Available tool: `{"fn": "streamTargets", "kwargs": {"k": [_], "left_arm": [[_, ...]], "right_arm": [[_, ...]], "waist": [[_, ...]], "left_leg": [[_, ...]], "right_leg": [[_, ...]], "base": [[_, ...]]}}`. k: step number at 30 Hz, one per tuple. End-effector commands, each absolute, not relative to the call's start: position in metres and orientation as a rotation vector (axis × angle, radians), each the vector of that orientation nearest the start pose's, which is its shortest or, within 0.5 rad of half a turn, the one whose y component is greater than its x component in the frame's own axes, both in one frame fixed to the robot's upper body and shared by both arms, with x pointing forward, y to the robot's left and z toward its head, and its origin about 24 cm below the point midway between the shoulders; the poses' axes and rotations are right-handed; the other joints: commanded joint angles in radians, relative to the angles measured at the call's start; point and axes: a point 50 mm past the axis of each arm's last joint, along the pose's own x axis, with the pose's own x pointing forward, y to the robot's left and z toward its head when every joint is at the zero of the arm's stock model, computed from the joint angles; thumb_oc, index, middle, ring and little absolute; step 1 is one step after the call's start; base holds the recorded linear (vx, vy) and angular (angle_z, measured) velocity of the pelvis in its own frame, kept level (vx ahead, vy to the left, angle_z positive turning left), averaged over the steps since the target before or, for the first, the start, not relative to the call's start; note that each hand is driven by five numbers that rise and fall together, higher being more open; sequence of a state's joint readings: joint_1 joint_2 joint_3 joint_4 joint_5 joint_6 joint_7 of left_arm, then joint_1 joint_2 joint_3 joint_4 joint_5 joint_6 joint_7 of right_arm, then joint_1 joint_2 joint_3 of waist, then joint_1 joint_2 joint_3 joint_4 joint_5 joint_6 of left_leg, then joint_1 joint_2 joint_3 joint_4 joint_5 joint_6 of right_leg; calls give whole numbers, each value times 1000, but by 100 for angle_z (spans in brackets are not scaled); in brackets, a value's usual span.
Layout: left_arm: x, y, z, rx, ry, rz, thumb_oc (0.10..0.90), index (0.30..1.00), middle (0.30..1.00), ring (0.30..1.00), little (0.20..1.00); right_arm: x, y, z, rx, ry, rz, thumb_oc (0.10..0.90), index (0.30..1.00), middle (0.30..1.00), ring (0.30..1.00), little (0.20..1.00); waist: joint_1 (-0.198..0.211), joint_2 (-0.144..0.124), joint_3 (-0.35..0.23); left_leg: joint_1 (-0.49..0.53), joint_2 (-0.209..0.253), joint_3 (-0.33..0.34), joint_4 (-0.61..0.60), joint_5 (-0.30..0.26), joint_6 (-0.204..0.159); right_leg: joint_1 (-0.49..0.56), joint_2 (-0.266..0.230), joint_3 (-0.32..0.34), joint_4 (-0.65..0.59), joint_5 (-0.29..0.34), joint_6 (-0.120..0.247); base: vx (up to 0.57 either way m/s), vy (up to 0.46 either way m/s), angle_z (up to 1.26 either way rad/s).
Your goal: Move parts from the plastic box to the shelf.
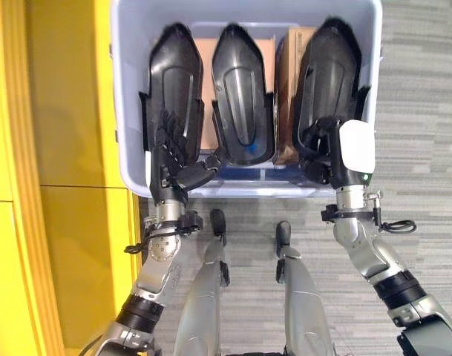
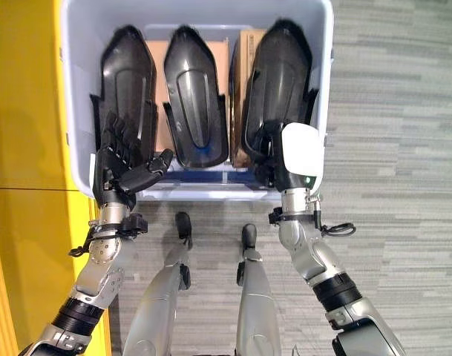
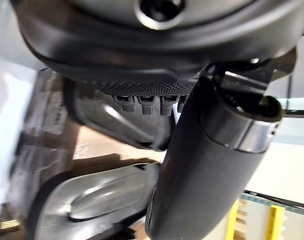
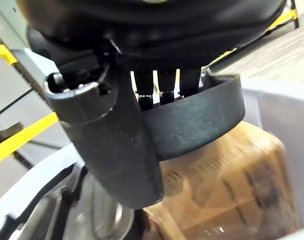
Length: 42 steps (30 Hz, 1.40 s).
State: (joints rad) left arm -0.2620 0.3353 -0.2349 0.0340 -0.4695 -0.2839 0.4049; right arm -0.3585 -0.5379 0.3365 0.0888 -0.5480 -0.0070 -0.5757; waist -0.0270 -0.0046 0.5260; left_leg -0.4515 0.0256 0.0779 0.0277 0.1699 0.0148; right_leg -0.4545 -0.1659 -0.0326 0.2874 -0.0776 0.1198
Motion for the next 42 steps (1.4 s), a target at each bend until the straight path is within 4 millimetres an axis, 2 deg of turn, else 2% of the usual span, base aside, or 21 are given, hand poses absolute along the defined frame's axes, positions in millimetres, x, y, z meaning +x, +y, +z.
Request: {"fn": "streamTargets", "kwargs": {"k": [1, 2, 3, 8, 11, 17, 23, 31, 37, 42], "left_arm": [[283, 167, 151, -255, -542, 69, 900, 1000, 1000, 1000, 1000], [283, 167, 150, -256, -540, 68, 900, 1000, 1000, 1000, 1000], [281, 169, 145, -244, -519, 65, 900, 1000, 1000, 1000, 1000], [281, 172, 135, -218, -477, 56, 900, 1000, 1000, 1000, 1000], [280, 174, 129, -214, -454, 51, 900, 1000, 1000, 1000, 1000], [280, 178, 123, -213, -431, 55, 900, 1000, 1000, 1000, 1000], [280, 175, 110, -214, -375, 36, 900, 1000, 1000, 1000, 1000], [273, 172, 91, -249, -291, 11, 900, 1000, 1000, 1000, 1000], [271, 174, 88, -267, -279, 18, 900, 1000, 1000, 1000, 1000], [268, 176, 82, -298, -254, 44, 900, 1000, 1000, 1000, 1000]], "right_arm": [[288, -165, 150, -954, -717, -194, 400, 300, 300, 300, 300], [288, -165, 150, -954, -716, -194, 400, 300, 300, 300, 300], [284, -166, 153, -950, -732, -191, 400, 300, 300, 300, 300], [279, -165, 163, -921, -776, -186, 400, 300, 300, 300, 300], [276, -161, 177, -875, -837, -189, 400, 300, 300, 300, 300], [274, -155, 192, -850, -917, -186, 400, 300, 300, 300, 300], [275, -150, 197, -857, -947, -164, 400, 300, 300, 300, 300], [273, -149, 198, -844, -961, -167, 400, 300, 300, 300, 300], [273, -147, 197, -851, -959, -153, 400, 300, 300, 300, 300], [276, -144, 201, -864, -974, -126, 400, 300, 300, 300, 300]], "waist": [[-1, -16, -51], [-1, -16, -50], [3, -21, -76], [7, -28, -133], [8, -34, -178], [8, -34, -224], [7, -23, -265], [2, -1, -335], [-1, 12, -353], [3, 38, -347]], "left_leg": [[74, 91, 31, 50, -139, -80], [77, 91, 31, 48, -139, -80], [105, 94, 33, 31, -134, -82], [168, 96, 41, -11, -125, -81], [214, 102, 60, -44, -118, -81], [265, 112, 81, -78, -105, -84], [308, 119, 86, -98, -99, -86], [368, 157, 101, -94, -94, -107], [393, 175, 97, -84, -92, -113], [403, 213, 71, -56, -64, -127]], "right_leg": [[215, -92, -41, -177, 90, 51], [218, -92, -42, -180, 91, 51], [244, -92, -45, -198, 96, 52], [293, -93, -45, -230, 106, 56], [317, -95, -39, -246, 115, 62], [342, -93, -34, -255, 106, 66], [373, -83, -34, -256, 84, 62], [436, -56, -29, -266, 46, 43], [455, -35, -24, -242, 14, 26], [452, 24, -28, -141, -61, -20]], "base": [[29, -5, 5], [33, -11, -4], [36, -9, -8], [13, -6, -4], [16, -20, -8], [14, -22, -11], [21, -38, -6], [18, -72, -3], [2, -70, -2], [-65, -138, 4]]}}
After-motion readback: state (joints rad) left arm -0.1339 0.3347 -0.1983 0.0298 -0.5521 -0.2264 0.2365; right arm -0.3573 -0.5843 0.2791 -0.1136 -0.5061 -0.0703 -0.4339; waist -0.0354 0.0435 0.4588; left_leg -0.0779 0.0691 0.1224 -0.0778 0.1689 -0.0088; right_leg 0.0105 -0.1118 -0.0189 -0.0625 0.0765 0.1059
